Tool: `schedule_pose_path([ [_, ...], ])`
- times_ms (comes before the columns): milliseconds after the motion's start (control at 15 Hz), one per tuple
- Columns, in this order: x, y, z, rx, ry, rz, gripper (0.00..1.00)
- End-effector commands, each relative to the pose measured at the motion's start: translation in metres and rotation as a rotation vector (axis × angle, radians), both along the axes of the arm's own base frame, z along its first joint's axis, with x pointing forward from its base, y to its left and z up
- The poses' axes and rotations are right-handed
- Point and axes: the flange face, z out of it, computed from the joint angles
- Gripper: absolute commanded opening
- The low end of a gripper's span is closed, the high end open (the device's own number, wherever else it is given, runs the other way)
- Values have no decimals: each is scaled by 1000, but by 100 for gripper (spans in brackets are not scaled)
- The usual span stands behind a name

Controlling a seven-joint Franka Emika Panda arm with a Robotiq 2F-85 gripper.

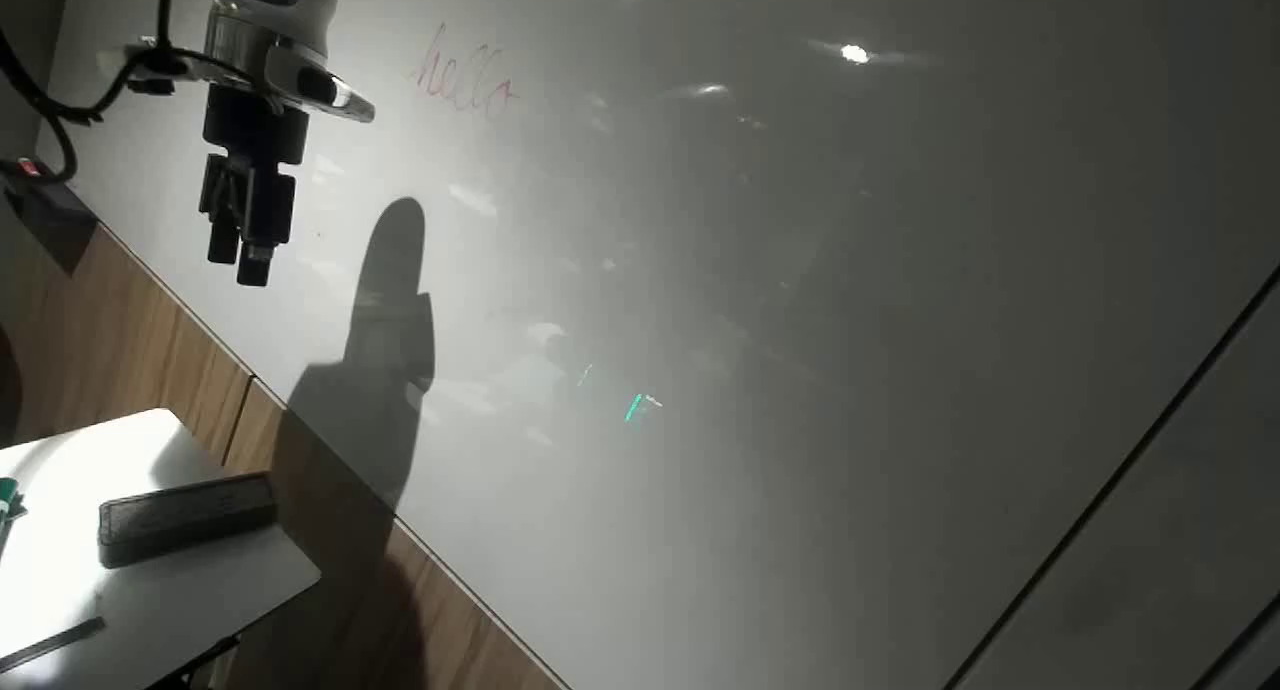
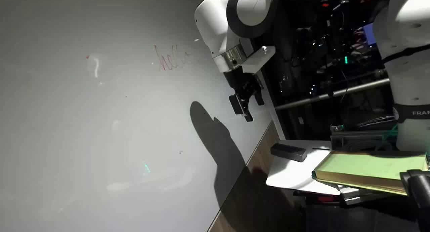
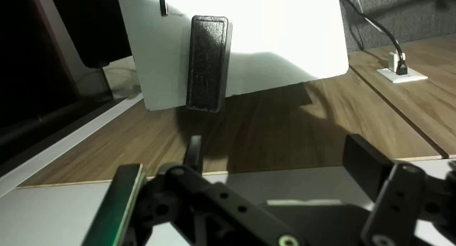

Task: Use the eraser to wipe the whiteboard.

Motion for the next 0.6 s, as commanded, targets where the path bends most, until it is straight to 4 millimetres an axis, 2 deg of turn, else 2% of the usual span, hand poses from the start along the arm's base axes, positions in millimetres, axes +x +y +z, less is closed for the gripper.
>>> schedule_pose_path([
  [0, 0, 0, 1, 0, 0, 0, 100],
  [333, 2, 4, -1, 33, -21, -30, 100],
  [533, 7, -2, -3, 76, -77, -82, 100],
])
